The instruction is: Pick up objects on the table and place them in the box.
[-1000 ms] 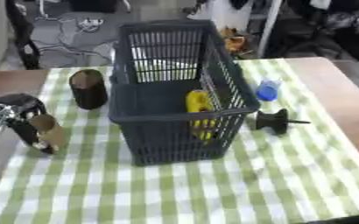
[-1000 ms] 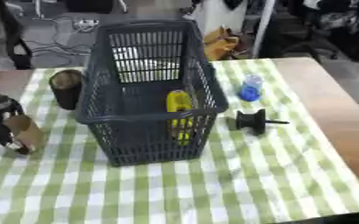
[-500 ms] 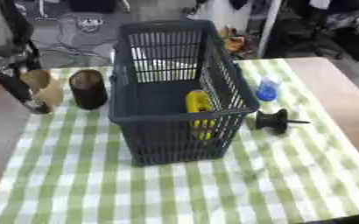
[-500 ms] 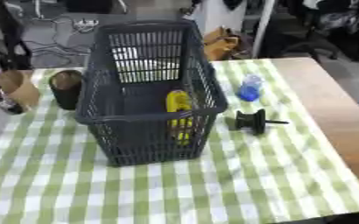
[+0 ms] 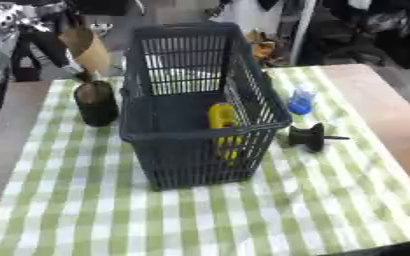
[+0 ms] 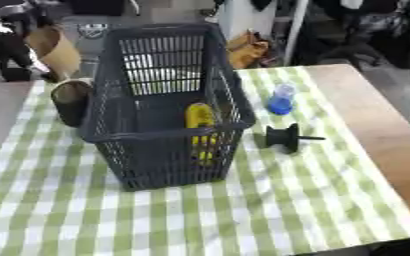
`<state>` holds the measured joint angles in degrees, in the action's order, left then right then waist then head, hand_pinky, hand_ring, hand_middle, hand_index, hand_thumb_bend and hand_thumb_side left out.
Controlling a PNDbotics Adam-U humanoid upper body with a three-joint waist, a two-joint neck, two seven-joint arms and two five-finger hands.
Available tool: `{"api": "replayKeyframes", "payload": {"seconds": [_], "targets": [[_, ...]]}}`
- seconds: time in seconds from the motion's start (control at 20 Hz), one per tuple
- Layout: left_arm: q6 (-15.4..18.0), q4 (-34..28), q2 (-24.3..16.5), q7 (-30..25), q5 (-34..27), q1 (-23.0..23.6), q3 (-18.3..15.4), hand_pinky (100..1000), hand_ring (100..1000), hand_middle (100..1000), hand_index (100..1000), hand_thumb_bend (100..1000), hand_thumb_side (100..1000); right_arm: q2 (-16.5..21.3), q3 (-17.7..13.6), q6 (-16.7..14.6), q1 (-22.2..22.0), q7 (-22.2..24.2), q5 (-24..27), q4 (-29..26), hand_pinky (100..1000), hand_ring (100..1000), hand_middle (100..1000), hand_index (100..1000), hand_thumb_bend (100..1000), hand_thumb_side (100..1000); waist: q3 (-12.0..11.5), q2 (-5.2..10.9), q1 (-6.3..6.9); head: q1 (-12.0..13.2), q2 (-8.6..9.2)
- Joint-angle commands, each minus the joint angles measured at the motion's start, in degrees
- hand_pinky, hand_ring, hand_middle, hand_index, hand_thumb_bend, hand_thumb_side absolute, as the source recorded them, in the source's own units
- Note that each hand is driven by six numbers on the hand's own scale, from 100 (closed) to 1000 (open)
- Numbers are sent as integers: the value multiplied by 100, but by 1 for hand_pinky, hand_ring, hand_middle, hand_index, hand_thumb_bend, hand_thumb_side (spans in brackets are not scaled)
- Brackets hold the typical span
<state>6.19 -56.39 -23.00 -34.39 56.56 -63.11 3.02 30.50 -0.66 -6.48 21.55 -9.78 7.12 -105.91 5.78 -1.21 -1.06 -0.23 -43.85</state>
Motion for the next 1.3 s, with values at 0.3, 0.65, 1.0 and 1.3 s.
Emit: {"api": "replayKeyframes", "payload": {"seconds": [0.3, 0.65, 1.0, 1.3], "targets": [[299, 70, 541, 405, -315, -474, 284, 270, 375, 454, 558, 740, 232, 40, 29, -6, 145, 86, 74, -27, 614, 761, 741, 968, 110, 743, 120, 168, -73, 109, -26], [956, 316, 883, 23, -357, -251, 807, 744, 737, 761, 825, 1000, 683, 24, 35, -5, 159, 98, 79, -29, 614, 761, 741, 968, 111, 743, 163, 155, -71, 120, -26], [1356, -38, 599, -299, 289, 30, 828, 926, 884, 900, 902, 1000, 937, 28, 18, -4, 138, 85, 68, -20, 613, 761, 741, 968, 111, 743, 87, 149, -58, 99, -26], [735, -733, -7, 879, -116, 441, 34, 770, 765, 823, 848, 691, 953, 47, -8, -5, 105, 63, 55, -14, 613, 761, 741, 968, 114, 743, -5, 136, -61, 25, -26]]}}
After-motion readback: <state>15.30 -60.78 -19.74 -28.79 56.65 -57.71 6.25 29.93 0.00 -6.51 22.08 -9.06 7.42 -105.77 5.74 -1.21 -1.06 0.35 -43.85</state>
